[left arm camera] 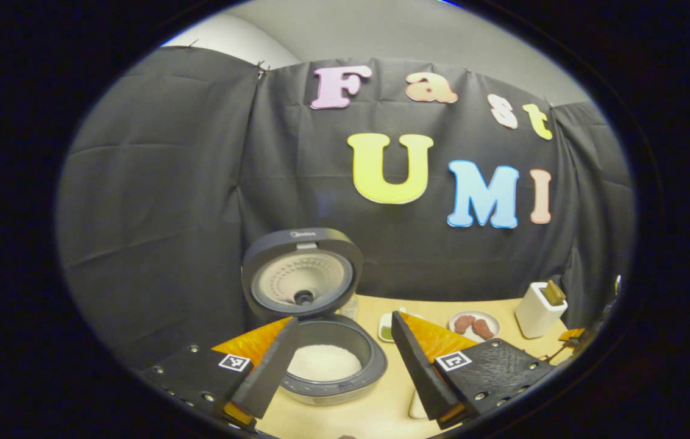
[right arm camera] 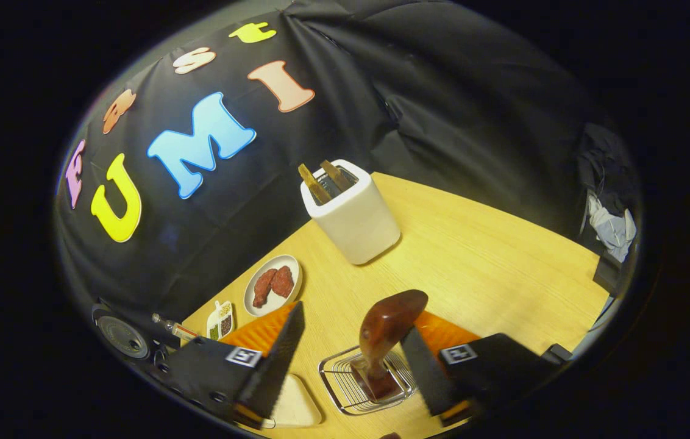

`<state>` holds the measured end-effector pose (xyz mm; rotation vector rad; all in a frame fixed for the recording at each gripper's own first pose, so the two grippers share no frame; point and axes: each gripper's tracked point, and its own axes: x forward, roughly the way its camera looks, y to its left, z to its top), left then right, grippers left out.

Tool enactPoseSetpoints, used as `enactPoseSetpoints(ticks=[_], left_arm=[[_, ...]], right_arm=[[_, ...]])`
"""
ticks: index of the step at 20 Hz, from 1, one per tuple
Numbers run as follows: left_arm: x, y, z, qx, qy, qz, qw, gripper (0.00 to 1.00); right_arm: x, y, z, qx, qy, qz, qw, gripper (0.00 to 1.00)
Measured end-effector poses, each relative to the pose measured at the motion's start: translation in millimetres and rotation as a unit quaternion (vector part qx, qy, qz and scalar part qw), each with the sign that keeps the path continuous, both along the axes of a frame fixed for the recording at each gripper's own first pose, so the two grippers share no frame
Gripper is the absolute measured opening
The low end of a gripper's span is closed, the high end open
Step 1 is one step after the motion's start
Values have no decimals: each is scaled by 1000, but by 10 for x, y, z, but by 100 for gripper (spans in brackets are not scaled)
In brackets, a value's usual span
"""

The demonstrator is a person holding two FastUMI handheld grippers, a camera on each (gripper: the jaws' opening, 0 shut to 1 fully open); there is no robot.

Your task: Close the left gripper, press the button to open the rice cooker; take a wooden spoon from the chopstick holder with the right hand, scoop a spoonful of rice and pour it into the rice cooker, then put the wooden spoon back into the chopstick holder.

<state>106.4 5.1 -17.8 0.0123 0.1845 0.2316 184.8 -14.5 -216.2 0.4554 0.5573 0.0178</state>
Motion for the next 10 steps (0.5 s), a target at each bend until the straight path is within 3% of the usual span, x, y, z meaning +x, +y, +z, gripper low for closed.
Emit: enactPoseSetpoints(ticks=[1,5,10], left_arm=[[58,109,62,-1,4,8,1000,94],[391,489,330,-15,3,31,999,92],[1105,964,638,-12,-21,51,998,92]], right_arm=[[-75,-53,37,-14,-5,-2,1000,96],[-301,-265,359,-98,-51,4,994,98],[-581,-230,905,-154,-122,17,980,98]])
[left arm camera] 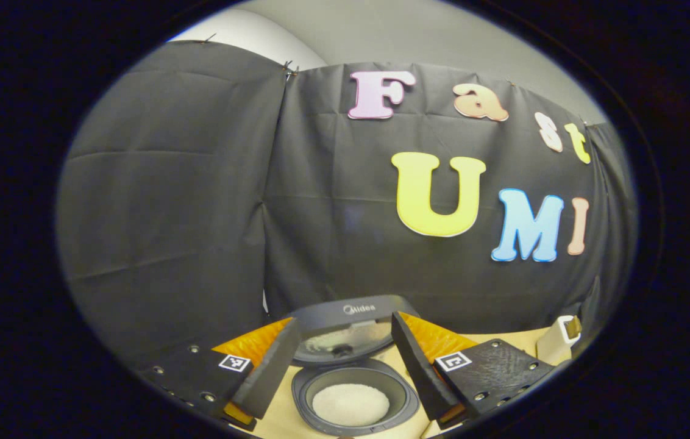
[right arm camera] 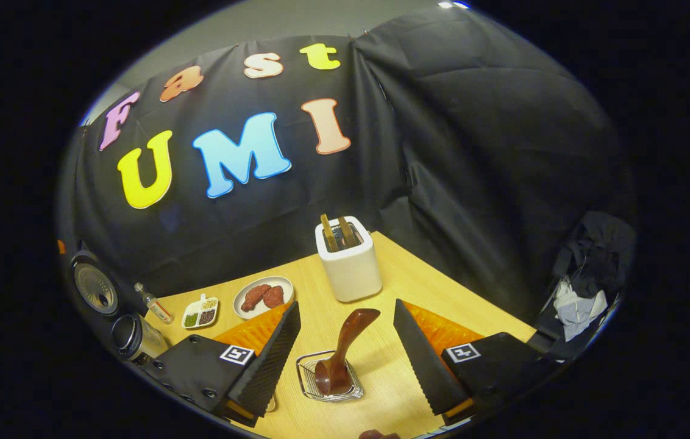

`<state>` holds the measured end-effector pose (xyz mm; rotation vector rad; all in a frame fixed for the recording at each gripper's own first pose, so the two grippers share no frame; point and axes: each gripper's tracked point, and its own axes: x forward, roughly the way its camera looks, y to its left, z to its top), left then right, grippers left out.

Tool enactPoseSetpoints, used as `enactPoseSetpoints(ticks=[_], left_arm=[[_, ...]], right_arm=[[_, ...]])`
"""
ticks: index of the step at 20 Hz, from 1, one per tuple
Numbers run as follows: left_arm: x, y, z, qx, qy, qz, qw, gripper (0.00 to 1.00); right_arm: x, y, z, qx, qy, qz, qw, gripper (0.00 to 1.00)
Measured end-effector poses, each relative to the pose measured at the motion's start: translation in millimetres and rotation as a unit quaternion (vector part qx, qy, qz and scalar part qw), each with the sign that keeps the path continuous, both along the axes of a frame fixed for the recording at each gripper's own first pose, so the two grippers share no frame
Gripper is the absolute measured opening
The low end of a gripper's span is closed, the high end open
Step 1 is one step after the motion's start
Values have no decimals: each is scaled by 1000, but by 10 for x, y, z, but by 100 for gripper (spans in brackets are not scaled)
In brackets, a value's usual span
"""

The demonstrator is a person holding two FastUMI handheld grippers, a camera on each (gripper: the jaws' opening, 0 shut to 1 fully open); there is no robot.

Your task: Close the left gripper, press the button to open the rice cooker; take a wooden spoon from the chopstick holder with the right hand, scoop a spoonful of rice and pour it into the rice cooker, then put the wooden spoon back into the chopstick holder.

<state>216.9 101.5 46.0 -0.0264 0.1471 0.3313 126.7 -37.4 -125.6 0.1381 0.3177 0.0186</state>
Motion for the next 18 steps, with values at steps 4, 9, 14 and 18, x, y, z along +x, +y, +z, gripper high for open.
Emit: enactPoseSetpoints(ticks=[4,9,14,18], left_arm=[[582,197,-134,9,29,1,1000,92],[1062,256,-354,1,65,-9,998,92],[1044,176,-483,-31,75,6,997,97],[699,-18,-672,-54,106,9,993,97]], right_arm=[[-256,162,222,-23,-22,16,999,98],[-633,158,292,-49,-18,23,998,98],[-507,261,278,-38,-10,33,999,98],[-312,397,282,-15,-16,51,998,98]])
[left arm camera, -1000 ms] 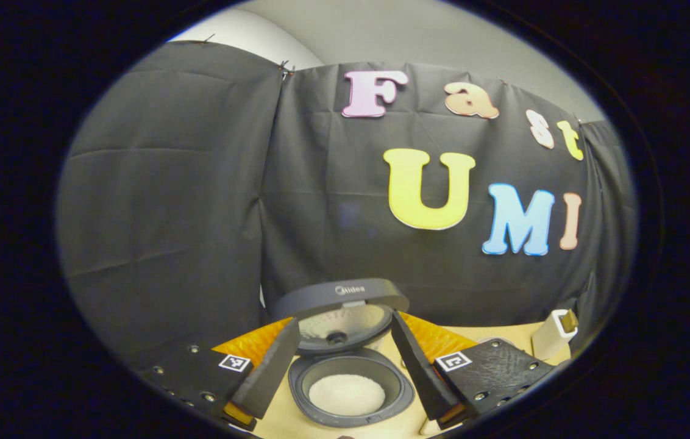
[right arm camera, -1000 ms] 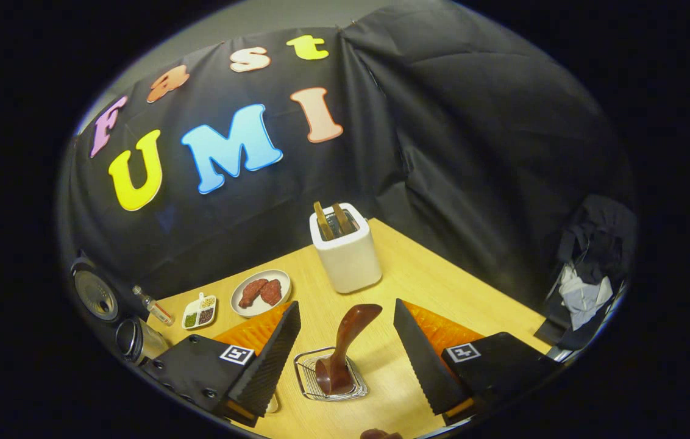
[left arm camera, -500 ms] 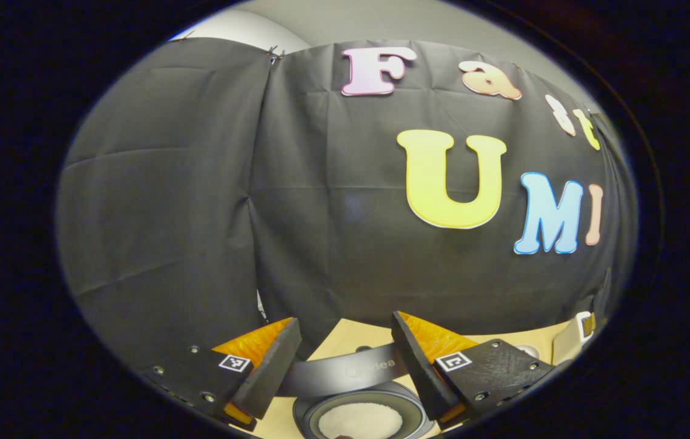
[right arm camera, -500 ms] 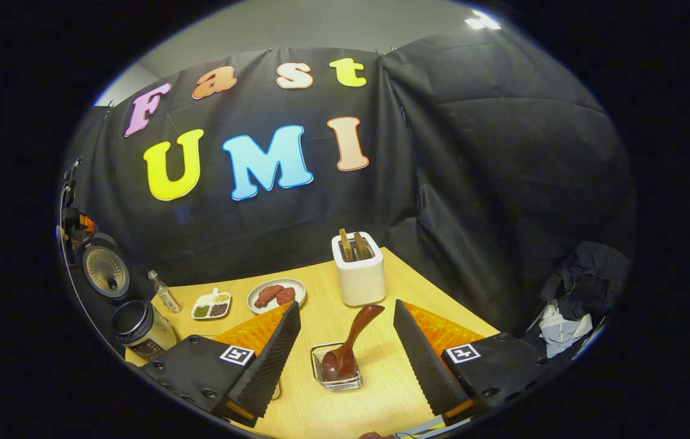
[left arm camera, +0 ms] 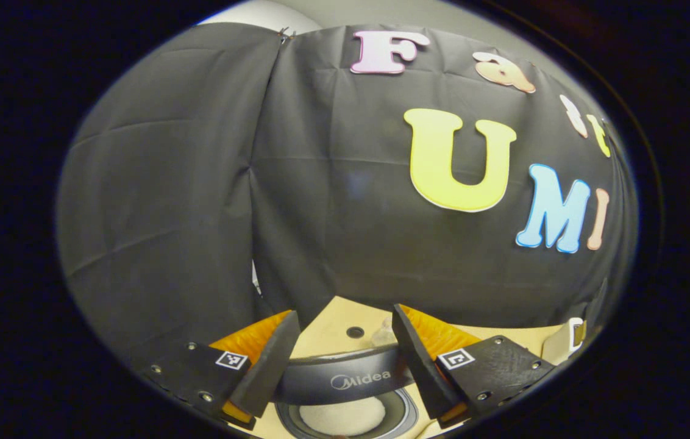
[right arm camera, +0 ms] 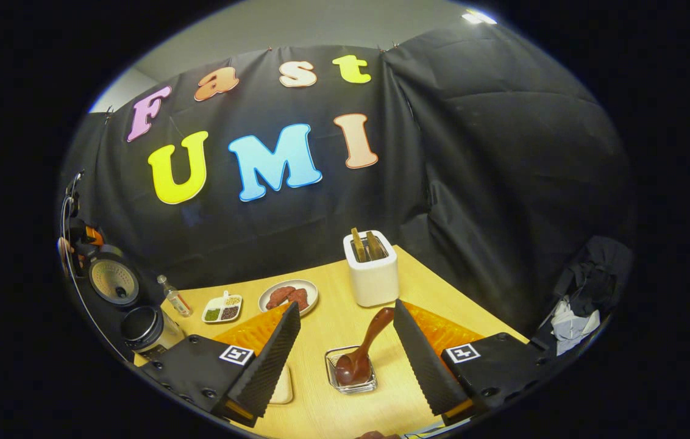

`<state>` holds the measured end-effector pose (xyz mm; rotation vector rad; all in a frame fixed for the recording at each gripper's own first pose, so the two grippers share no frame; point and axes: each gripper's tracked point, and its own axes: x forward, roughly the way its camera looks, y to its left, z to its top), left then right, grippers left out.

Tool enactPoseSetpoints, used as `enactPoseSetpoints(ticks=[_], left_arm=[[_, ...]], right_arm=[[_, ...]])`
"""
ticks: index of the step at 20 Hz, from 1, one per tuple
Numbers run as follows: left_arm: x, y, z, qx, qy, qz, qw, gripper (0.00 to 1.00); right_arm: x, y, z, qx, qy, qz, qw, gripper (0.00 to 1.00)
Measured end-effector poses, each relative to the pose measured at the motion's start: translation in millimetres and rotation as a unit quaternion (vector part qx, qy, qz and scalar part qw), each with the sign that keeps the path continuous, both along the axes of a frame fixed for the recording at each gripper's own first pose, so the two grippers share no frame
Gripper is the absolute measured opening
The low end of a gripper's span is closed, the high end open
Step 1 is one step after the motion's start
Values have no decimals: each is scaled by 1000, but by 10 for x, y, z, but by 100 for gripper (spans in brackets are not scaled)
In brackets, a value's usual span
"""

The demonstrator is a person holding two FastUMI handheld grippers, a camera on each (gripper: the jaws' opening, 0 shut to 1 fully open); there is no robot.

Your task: Close the left gripper, press the button to open the rice cooker; take a wooden spoon from the chopstick holder with the right hand, scoop a spoonful of rice and pour it into the rice cooker, then put the wooden spoon back into the chopstick holder.

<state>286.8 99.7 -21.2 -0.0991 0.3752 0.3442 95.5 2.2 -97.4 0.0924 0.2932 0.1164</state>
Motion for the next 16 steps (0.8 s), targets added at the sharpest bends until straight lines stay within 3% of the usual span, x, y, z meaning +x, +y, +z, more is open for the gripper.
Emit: enactPoseSetpoints(ticks=[8,16], left_arm=[[-876,-603,-986,-38,99,4,994,97],[-1198,-829,-1953,-23,177,20,984,95]], right_arm=[[174,145,-307,-4,33,53,998,98],[280,-65,-541,-16,57,73,996,98]])
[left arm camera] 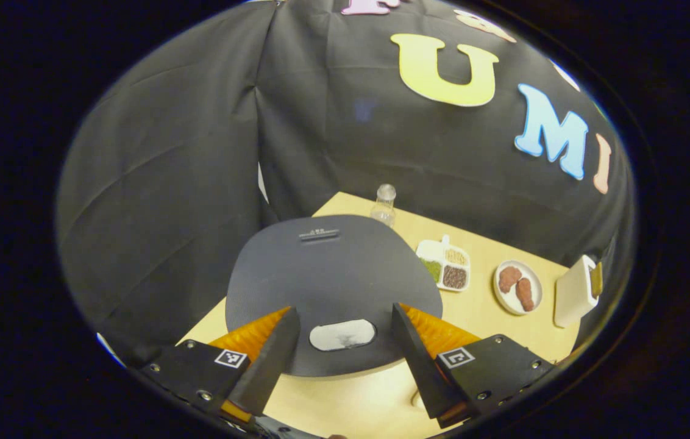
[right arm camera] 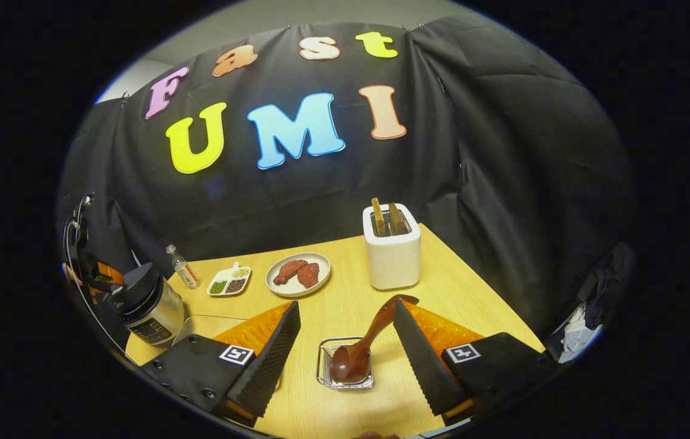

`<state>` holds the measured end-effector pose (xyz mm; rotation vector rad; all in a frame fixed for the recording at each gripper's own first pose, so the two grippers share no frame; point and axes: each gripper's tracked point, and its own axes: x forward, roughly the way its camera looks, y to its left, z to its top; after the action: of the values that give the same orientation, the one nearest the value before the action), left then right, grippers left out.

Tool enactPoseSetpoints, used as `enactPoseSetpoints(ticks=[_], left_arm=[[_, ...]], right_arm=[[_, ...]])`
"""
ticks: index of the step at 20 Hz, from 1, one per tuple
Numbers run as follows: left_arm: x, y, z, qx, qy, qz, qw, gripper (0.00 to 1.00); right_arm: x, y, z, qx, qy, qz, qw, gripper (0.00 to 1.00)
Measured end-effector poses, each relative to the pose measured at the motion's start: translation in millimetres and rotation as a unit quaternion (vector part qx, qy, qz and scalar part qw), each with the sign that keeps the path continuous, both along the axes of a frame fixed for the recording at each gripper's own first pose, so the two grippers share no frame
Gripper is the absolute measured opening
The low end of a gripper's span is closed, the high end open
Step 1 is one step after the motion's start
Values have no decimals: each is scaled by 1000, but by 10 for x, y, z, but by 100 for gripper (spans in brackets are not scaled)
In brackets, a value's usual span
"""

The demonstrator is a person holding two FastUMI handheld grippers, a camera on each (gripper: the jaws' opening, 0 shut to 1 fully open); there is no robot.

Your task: Close the left gripper, press the button to open the rice cooker; take a wooden spoon from the chopstick holder with the right hand, scoop a spoonful of rice and pour it into the rice cooker, then put the wooden spoon back into the chopstick holder.

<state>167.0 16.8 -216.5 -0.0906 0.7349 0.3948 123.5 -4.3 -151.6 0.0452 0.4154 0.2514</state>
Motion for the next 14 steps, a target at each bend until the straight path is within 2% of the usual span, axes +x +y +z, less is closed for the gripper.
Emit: enactPoseSetpoints(ticks=[2,3,9,10,13,14], left_arm=[[-36,-29,-124,6,10,5,1000,98],[-6,-22,-98,12,-4,10,1000,98],[-73,-32,-171,6,12,11,1000,96],[-66,-20,-224,9,11,9,1000,100],[-71,-35,-203,16,8,1,1000,96],[-96,-71,-183,13,9,-5,1000,99]], right_arm=[[37,-96,-36,6,3,0,1000,99],[48,-148,-62,7,4,0,1000,98],[46,-312,-276,1,25,15,1000,98],[26,-312,-285,0,26,18,999,98],[-9,-330,-224,1,14,16,1000,99],[-29,-335,-159,4,6,12,1000,98]])
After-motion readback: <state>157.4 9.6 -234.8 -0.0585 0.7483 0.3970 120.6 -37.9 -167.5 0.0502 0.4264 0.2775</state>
